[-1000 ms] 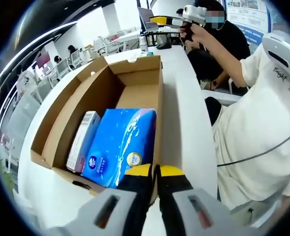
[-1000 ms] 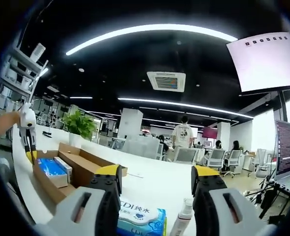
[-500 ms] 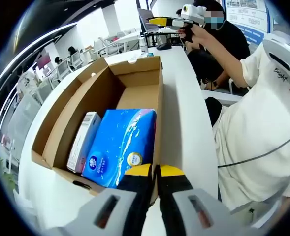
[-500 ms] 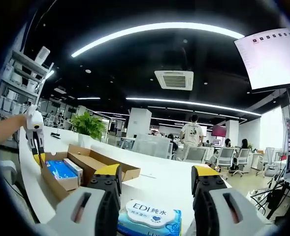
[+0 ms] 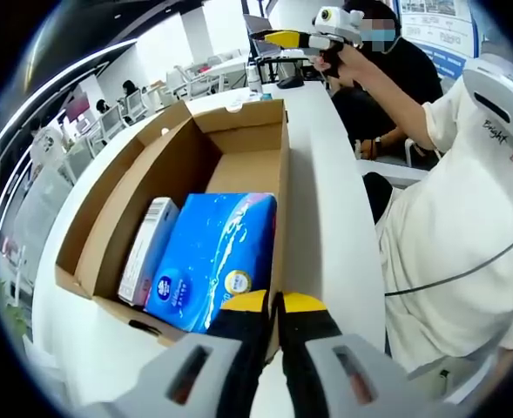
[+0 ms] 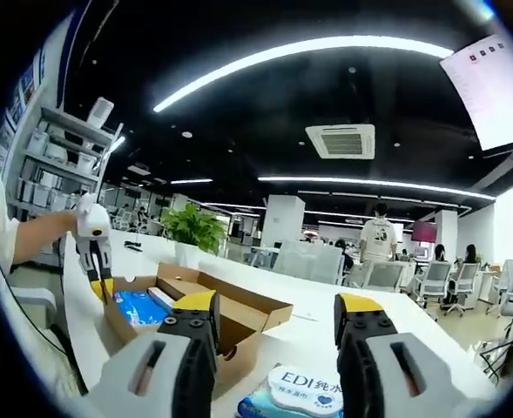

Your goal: Operate the shoe box by opening the lid, removing the specified soft item, and placing it in the target area until the item is outside and the box remains undamaged.

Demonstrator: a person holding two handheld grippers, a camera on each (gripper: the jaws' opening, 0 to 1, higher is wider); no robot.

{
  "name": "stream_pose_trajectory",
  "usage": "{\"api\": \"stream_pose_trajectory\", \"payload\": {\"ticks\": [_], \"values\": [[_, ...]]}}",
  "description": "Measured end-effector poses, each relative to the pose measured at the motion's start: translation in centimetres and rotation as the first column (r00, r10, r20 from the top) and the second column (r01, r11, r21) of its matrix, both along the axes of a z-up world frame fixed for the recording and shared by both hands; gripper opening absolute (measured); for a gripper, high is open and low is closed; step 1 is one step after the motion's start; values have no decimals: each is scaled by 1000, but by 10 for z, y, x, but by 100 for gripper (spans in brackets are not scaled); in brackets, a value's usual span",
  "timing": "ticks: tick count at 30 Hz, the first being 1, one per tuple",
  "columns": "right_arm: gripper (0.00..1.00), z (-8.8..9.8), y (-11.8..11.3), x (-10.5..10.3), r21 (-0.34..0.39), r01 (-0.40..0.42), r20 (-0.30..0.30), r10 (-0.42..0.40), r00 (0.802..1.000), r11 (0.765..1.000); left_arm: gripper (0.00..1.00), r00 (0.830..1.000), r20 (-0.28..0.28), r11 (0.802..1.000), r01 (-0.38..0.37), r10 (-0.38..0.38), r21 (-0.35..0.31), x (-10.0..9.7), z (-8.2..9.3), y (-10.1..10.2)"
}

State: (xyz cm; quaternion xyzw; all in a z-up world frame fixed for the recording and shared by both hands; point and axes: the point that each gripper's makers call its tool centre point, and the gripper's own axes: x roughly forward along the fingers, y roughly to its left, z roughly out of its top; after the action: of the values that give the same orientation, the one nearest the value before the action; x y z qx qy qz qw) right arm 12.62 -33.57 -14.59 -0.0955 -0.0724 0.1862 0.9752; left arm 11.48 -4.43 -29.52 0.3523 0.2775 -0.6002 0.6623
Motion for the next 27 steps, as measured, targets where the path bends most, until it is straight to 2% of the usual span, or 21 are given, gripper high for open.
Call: {"api": "stream_pose_trajectory", "payload": {"ticks": [2,4,10,17,22,27], "values": [[54,0,6,5,-24,-28,-13,28,1000,999,4,1000,0,1000,0,0,0,0,0,0],[54,-2,13,6,-12,-75,-47,74,996,997,4,1000,1,1000,1,-1,-2,1,0,0],[55,4,15,10,20,-105,-64,106,992,994,4,1000,0,1000,1,-1,-1,1,0,0],[56,3,25,13,-5,-134,-97,133,986,991,4,1000,-1,1000,0,0,-3,2,0,1],[59,-4,41,18,-65,-175,-144,164,976,982,4,1000,-1,1000,0,0,-4,2,0,1],[55,0,49,22,-87,-200,-143,186,972,976,4,1000,-1,1000,0,0,-21,1,1,0]]}}
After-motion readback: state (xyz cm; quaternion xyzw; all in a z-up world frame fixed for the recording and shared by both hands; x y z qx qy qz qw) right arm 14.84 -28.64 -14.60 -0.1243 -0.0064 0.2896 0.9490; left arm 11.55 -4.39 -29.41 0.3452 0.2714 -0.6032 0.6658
